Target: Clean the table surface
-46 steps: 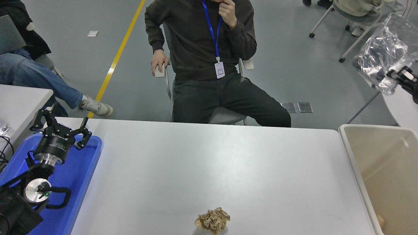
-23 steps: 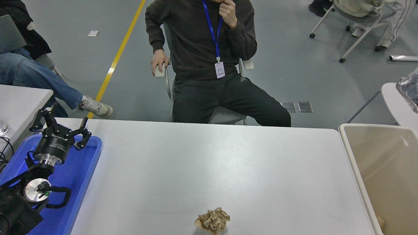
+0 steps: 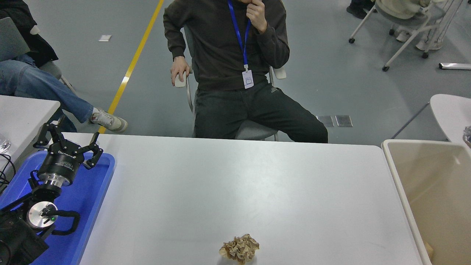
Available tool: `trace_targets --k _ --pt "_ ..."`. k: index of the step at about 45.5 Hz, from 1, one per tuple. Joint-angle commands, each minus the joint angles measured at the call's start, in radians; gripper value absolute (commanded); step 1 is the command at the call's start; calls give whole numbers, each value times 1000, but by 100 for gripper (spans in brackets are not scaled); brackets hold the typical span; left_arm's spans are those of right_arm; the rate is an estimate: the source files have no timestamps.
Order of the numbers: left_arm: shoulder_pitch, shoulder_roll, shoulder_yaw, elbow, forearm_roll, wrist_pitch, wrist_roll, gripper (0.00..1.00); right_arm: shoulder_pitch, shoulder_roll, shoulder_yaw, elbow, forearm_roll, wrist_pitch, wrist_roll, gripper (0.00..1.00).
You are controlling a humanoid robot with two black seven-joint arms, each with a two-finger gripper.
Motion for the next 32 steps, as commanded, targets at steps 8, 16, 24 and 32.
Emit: trace_targets --k 8,16,24,32 --pt "0 0 0 -1 0 0 0 100 -152 92 44 1 2 -39 -9 0" --pt "0 0 0 1 0 0 -1 100 -174 113 53 4 2 -41 -6 0" --pt "0 0 0 1 0 0 -1 100 -177 141 52 6 2 -42 -6 0" --pt "0 0 0 1 0 0 0 100 -183 156 52 6 2 -42 -5 0"
